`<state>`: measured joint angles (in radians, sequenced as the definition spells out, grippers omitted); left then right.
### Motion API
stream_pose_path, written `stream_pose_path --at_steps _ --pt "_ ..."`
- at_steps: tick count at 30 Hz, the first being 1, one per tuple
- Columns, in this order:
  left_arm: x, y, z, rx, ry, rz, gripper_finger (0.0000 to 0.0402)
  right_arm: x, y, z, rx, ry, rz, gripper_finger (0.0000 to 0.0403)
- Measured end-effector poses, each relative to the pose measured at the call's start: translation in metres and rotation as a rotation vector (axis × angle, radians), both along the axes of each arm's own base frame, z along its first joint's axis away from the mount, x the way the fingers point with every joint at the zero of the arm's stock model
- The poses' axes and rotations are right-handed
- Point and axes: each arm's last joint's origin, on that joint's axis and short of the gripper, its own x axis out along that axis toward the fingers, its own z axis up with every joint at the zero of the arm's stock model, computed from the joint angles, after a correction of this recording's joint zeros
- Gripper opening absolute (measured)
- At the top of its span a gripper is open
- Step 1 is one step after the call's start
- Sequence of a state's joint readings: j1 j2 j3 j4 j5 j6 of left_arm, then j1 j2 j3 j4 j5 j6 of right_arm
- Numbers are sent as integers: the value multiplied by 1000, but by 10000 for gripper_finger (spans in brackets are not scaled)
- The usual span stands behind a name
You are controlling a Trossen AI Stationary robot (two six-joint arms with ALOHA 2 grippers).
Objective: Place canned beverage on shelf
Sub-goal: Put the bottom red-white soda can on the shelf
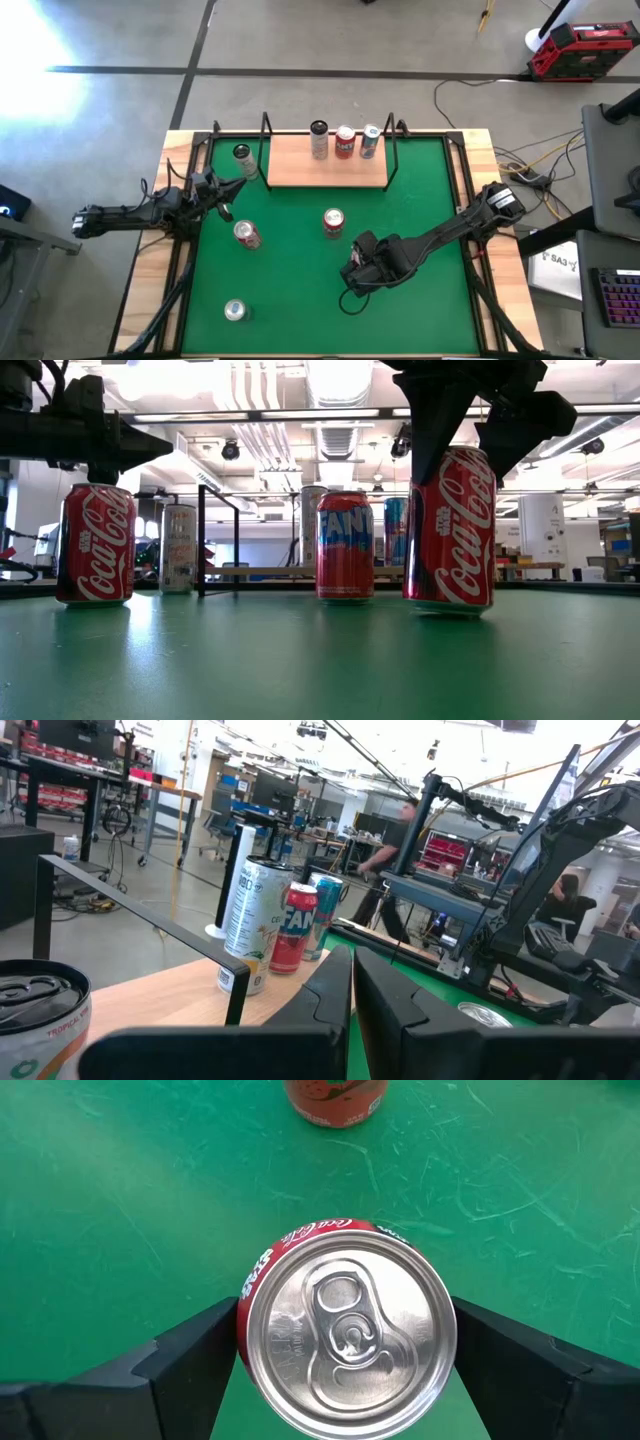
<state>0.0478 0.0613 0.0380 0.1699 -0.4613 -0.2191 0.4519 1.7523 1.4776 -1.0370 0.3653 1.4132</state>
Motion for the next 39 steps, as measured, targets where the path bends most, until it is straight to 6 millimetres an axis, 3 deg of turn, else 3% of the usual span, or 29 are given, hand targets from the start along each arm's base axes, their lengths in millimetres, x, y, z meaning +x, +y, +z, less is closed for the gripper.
stream_pose_path --at_steps 17,26,39 --pt "0 0 0 0 0 0 0 -1 1 -1 -32 36 104 330" --pt "0 0 0 0 0 0 0 1 1 -5 -43 51 122 378" --pt "0 0 0 0 -1 0 0 4 3 1 70 -50 -183 396"
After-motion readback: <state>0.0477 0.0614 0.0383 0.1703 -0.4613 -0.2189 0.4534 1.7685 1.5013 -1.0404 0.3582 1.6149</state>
